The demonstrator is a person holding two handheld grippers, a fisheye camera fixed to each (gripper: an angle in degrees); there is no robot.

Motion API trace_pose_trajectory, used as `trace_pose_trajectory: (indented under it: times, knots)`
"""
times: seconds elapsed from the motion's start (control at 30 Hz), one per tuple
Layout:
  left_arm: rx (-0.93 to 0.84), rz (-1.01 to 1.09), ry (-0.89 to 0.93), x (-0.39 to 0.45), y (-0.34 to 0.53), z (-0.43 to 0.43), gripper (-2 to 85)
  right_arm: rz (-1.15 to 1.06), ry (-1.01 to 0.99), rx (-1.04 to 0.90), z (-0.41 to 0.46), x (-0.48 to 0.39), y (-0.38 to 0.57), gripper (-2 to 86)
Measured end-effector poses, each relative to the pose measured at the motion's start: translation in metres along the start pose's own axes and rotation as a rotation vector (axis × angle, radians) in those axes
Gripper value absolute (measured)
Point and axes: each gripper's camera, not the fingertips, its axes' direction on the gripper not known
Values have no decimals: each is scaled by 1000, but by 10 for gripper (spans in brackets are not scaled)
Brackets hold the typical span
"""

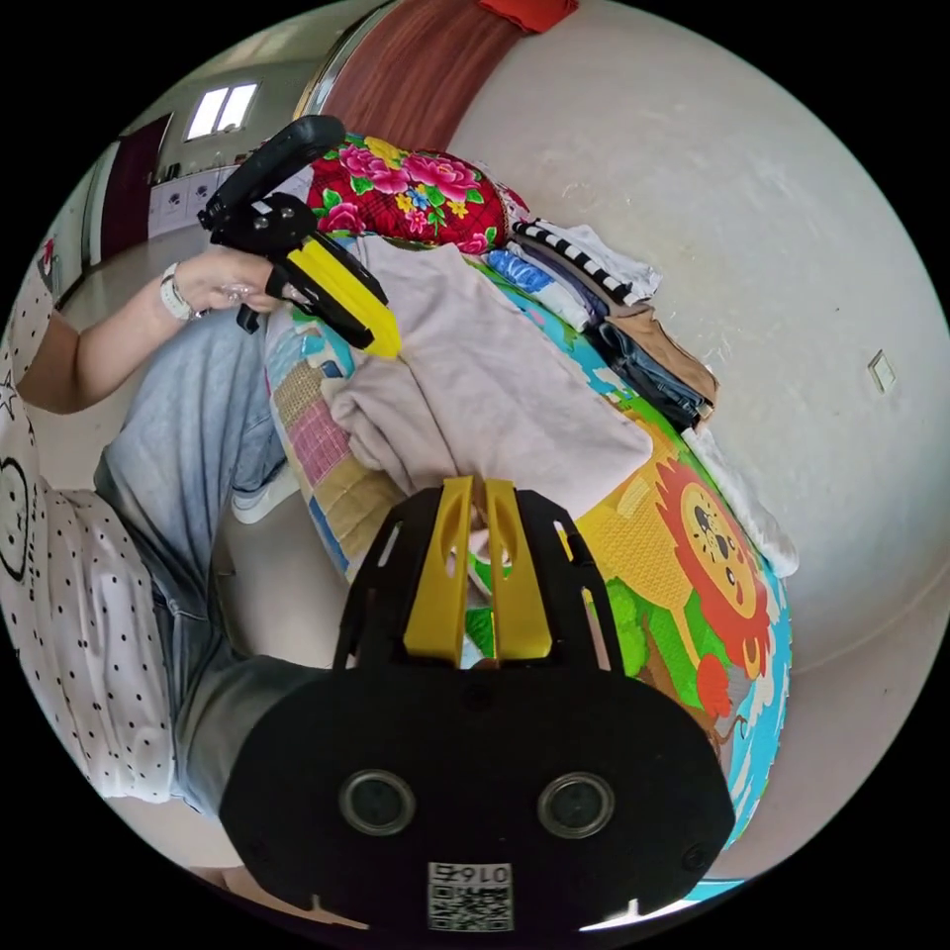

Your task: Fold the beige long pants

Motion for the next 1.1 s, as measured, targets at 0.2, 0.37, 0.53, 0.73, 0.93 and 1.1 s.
trace_pose_trajectory:
  times: [0.2,0.37,0.53,0.73,0.93,1.1]
  knots:
    - [176,-170,28,-27,-13,-30,-9,33,-12,143,-38,19,-1,16]
    - [27,-201,31,-31,-38,18,-8,132,-63,19,-6,46,-25,0]
    - [41,-292,110,-46,-15,37,-9,193,-114,-67,23,62,-9,-3]
    - [120,-324,107,-27,-18,18,-10,286,-291,46,0,121,10,-3]
    - [141,-199,119,40,-53,34,-10,419,-98,-41,43,178,-26,-4]
    - [58,-205,271,68,-51,73,-9,345,-68,-193,111,208,-53,-4]
